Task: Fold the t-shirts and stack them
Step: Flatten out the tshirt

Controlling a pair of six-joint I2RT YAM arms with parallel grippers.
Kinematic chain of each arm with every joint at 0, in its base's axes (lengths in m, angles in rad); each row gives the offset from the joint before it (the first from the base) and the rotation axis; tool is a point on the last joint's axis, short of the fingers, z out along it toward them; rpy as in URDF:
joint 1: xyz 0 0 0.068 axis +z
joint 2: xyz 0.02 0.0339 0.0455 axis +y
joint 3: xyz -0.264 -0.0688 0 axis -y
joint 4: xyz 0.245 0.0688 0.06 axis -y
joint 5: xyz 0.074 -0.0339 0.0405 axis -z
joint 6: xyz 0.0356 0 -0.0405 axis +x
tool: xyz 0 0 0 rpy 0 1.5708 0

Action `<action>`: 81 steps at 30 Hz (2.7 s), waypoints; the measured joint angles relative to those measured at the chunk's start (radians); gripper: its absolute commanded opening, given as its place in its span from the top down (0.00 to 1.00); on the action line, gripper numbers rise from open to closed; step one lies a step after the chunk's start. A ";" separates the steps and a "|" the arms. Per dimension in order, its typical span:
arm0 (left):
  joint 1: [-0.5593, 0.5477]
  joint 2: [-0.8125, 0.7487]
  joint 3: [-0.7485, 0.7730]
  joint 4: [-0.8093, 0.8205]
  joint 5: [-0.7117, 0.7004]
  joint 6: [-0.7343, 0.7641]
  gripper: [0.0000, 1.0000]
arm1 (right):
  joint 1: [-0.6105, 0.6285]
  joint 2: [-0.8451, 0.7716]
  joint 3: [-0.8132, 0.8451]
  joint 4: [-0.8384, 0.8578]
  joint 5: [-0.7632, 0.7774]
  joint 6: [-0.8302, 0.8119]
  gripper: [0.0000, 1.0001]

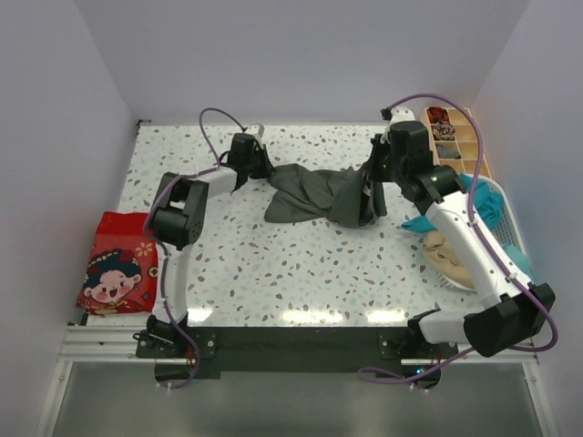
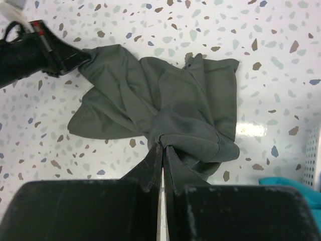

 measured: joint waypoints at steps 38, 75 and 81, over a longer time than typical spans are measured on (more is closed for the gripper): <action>0.055 -1.468 0.195 -0.719 -0.480 0.184 1.00 | -0.013 -0.459 0.374 -0.148 0.258 -0.145 1.00; 0.055 -1.409 0.225 -0.983 -0.575 0.157 1.00 | -0.013 -0.425 0.258 -0.263 -0.112 -0.109 1.00; 0.055 -1.284 0.086 -0.898 -0.569 0.157 1.00 | -0.013 -0.294 0.230 -0.188 -0.031 -0.114 1.00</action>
